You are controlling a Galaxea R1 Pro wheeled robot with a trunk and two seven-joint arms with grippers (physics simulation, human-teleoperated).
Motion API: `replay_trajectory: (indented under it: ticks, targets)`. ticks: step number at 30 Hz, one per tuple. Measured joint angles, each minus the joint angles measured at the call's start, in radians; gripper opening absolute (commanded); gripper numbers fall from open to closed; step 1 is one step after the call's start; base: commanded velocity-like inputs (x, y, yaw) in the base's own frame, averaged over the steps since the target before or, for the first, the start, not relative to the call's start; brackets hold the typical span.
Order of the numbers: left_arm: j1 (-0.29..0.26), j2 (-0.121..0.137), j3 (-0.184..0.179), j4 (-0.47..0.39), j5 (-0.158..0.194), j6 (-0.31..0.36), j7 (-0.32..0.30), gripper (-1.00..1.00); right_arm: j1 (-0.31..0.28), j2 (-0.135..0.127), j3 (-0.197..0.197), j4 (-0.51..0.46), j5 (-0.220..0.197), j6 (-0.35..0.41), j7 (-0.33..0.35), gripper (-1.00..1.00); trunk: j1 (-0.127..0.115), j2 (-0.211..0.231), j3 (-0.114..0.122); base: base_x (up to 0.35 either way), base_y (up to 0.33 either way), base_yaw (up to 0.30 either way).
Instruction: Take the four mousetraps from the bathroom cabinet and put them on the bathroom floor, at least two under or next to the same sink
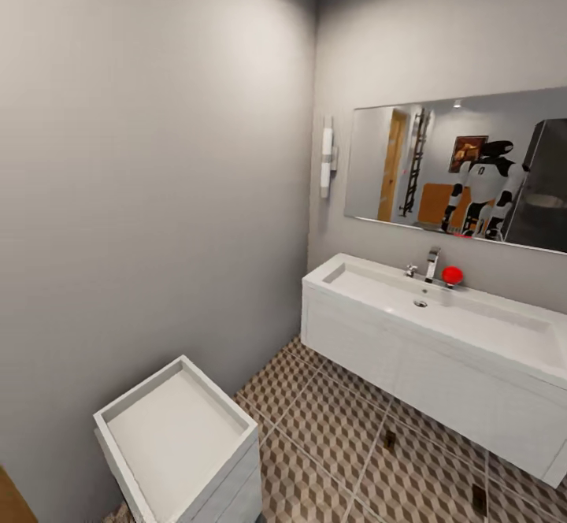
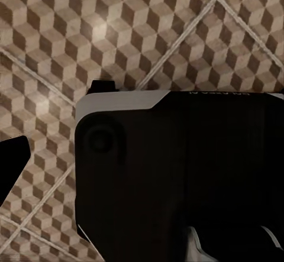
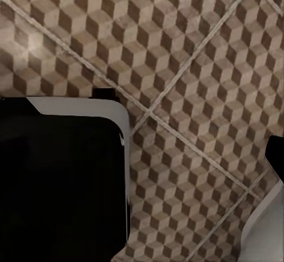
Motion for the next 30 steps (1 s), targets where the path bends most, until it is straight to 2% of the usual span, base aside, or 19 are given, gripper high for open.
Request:
replay_trajectory:
  ticks: [8,11,12,22,30]
  targets:
    - [0.0,0.005,0.002,0.009,0.002,0.012,-0.004,1.0,0.001,0.007,0.001,0.0,0.001,-0.019,0.006,1.0,0.0,0.0,0.0,0.0,0.0,0.29]
    - [0.0,0.007,0.003,0.016,0.002,0.027,-0.005,1.0,0.008,0.008,0.002,0.0,0.012,-0.023,0.029,1.0,0.0,0.0,0.0,0.0,0.0,0.29]
    - [0.0,0.007,0.003,0.017,0.002,0.033,-0.005,1.0,0.011,0.008,0.002,-0.001,0.02,-0.023,0.038,1.0,0.0,0.0,0.0,0.0,0.0,0.29]
    - [0.0,0.008,0.003,0.022,0.003,0.166,-0.006,1.0,0.022,0.009,0.002,0.0,0.212,-0.025,0.167,1.0,0.0,0.0,0.0,0.0,0.0,0.29]
    - [0.0,0.008,0.002,0.021,0.001,0.226,-0.007,1.0,0.023,0.01,0.002,0.001,0.24,-0.025,0.187,1.0,0.0,0.0,0.0,0.0,0.0,0.29]
